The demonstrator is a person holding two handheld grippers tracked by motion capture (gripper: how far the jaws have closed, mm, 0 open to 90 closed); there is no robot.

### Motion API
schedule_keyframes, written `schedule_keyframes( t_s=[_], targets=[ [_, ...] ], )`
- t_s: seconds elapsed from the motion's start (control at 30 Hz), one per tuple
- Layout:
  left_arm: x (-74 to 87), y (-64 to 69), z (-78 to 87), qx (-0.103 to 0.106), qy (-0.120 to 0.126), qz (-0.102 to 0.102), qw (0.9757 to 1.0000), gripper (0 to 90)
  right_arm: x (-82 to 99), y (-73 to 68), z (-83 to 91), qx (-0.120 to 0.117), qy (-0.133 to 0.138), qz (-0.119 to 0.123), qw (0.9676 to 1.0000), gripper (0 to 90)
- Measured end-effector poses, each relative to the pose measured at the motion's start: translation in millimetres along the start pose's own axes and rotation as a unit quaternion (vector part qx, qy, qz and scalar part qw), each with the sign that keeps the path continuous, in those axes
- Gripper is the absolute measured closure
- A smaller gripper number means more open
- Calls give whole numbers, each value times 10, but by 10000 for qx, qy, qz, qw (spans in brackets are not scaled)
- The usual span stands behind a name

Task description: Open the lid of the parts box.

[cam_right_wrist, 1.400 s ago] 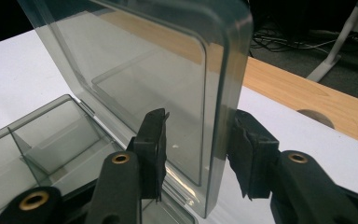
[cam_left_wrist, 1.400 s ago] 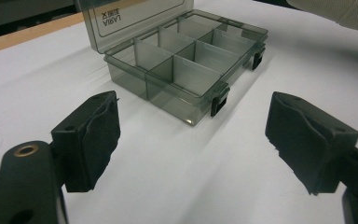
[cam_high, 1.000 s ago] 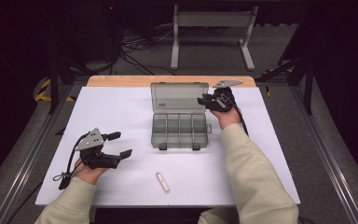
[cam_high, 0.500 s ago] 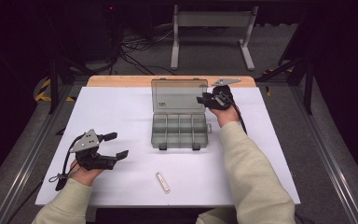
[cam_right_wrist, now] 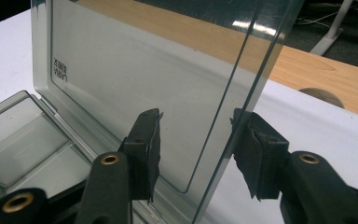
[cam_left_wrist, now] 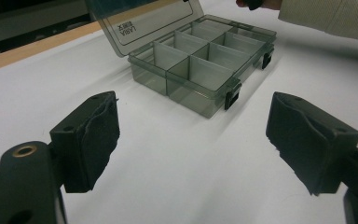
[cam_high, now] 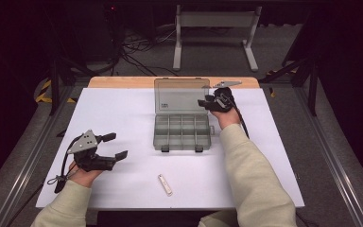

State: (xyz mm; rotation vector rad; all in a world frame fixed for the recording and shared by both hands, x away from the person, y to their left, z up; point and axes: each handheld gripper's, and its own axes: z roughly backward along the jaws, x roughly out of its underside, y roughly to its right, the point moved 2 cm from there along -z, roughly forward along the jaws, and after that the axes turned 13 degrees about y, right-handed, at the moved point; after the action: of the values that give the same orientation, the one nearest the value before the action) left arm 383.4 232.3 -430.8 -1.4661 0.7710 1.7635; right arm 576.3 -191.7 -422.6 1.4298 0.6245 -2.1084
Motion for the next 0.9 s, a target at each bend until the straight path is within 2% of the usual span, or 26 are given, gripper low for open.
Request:
schedule_keyframes(
  t_s=[0.37,0.9],
  targets=[
    [-7,-4,-9,11,10,-58,10000,181,73,11,-35,39,-213,-154,9996,470],
    [-3,-7,-17,17,5,-12,10000,181,180,35,-82,31,-530,-361,9979,410]
  ],
)
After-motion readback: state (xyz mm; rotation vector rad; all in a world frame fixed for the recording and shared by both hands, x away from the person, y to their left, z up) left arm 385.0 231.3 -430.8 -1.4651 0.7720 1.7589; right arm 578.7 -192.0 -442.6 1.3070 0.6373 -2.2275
